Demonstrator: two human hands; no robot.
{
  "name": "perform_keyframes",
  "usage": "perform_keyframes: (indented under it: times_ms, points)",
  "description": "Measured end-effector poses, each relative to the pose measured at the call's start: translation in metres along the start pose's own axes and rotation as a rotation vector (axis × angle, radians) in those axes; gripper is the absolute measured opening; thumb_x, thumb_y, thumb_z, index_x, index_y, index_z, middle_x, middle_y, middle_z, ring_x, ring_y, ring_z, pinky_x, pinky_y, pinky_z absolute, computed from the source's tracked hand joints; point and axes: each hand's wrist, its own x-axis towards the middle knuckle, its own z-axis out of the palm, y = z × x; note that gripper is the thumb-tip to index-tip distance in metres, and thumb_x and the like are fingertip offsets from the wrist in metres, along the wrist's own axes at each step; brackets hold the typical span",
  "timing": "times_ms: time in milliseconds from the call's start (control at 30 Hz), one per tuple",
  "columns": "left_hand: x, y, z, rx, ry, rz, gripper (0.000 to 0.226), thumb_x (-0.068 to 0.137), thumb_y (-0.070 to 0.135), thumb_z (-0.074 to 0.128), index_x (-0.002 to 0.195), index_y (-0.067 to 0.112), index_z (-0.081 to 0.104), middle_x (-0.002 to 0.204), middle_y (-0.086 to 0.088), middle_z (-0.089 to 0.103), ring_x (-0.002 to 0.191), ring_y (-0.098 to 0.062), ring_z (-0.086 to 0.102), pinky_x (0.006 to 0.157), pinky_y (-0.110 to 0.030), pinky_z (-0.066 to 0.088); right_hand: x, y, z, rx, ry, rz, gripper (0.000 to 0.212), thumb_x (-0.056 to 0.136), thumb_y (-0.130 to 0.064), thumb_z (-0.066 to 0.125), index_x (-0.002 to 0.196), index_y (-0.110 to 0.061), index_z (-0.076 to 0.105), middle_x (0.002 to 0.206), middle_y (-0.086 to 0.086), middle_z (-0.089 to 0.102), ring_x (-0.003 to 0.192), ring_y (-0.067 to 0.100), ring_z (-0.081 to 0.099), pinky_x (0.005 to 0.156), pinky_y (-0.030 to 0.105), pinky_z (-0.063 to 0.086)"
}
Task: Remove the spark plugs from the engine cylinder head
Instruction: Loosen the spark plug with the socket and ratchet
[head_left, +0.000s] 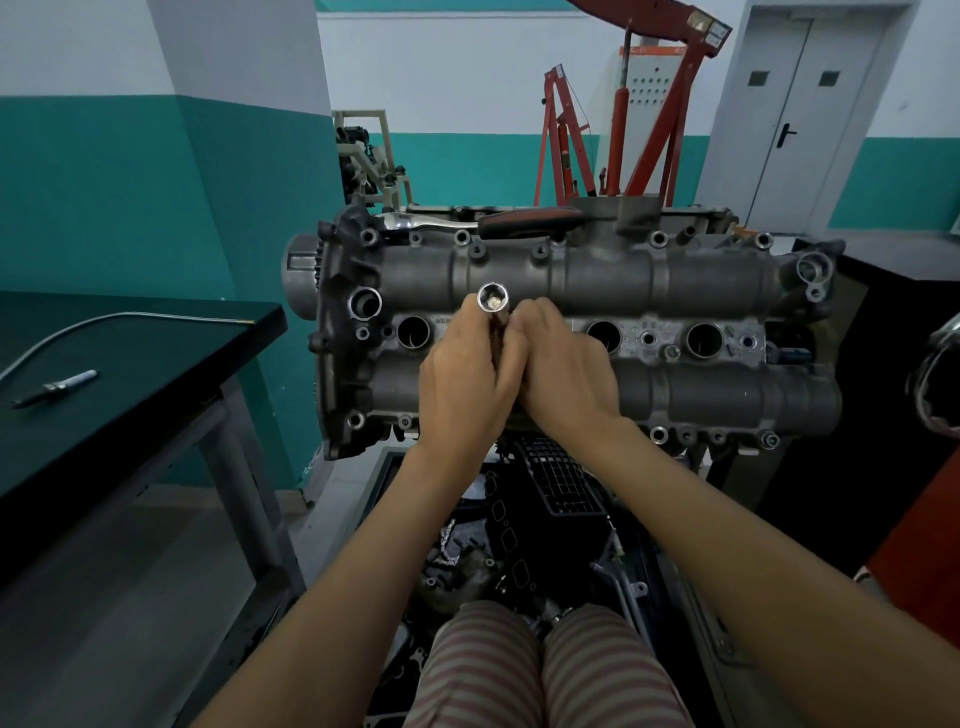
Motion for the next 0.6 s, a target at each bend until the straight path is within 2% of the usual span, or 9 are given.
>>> perform_keyframes:
  times_ms: [167, 267, 433, 500, 600]
  points:
    - [-0.0011, 0.0009, -0.0012, -0.032, 0.037, 0.032, 0.020, 0.091, 0.034, 0.039, 0.077, 0.020, 0.042, 0.062, 0.016, 0.040, 0.059, -0.007, 0.042, 0.056, -0.010, 0.034, 0.0031, 0.0014, 0.0030, 0.009, 0.008, 0.030, 0.028, 0.096, -0.036, 0.033, 0.097, -0.012, 0.047, 0.093, 0.004, 0.060, 0.075, 0.027, 0.059, 0.057, 0.033, 0.036]
    - [-0.0013, 0.0018, -0.0024, -0.052, 0.050, 0.041, 0.018, 0.091, 0.032, 0.039, 0.079, 0.019, 0.043, 0.065, 0.017, 0.039, 0.063, -0.008, 0.043, 0.056, -0.009, 0.033, 0.0042, 0.0025, 0.0037, -0.009, 0.010, 0.037, 0.034, 0.093, -0.038, 0.031, 0.097, -0.012, 0.053, 0.086, 0.006, 0.064, 0.075, 0.026, 0.060, 0.057, 0.031, 0.033]
    - [-0.0012, 0.0036, -0.0019, 0.020, 0.014, -0.004, 0.034, 0.090, 0.037, 0.043, 0.076, 0.007, 0.050, 0.063, 0.005, 0.045, 0.060, -0.014, 0.045, 0.053, -0.018, 0.034, 0.0050, 0.0044, 0.0066, 0.010, -0.002, 0.059, 0.017, 0.094, -0.028, 0.038, 0.085, -0.016, 0.044, 0.082, 0.004, 0.062, 0.072, 0.026, 0.059, 0.057, 0.032, 0.033]
    - [-0.0002, 0.0044, -0.0018, 0.026, 0.011, -0.039, 0.031, 0.090, 0.034, 0.049, 0.076, 0.006, 0.049, 0.063, 0.007, 0.044, 0.063, -0.015, 0.044, 0.053, -0.017, 0.035, 0.0043, 0.0046, 0.0067, 0.030, 0.001, 0.054, 0.015, 0.094, -0.026, 0.040, 0.081, -0.019, 0.037, 0.080, 0.003, 0.062, 0.070, 0.025, 0.057, 0.056, 0.031, 0.032]
    - [-0.0002, 0.0053, -0.0016, 0.038, 0.001, -0.053, 0.028, 0.089, 0.030, 0.052, 0.076, 0.005, 0.050, 0.065, 0.005, 0.046, 0.064, -0.014, 0.044, 0.056, -0.017, 0.036, 0.0035, 0.0045, 0.0062, 0.025, 0.007, 0.046, 0.013, 0.094, -0.024, 0.041, 0.084, -0.017, 0.043, 0.081, 0.003, 0.062, 0.069, 0.025, 0.057, 0.056, 0.032, 0.036]
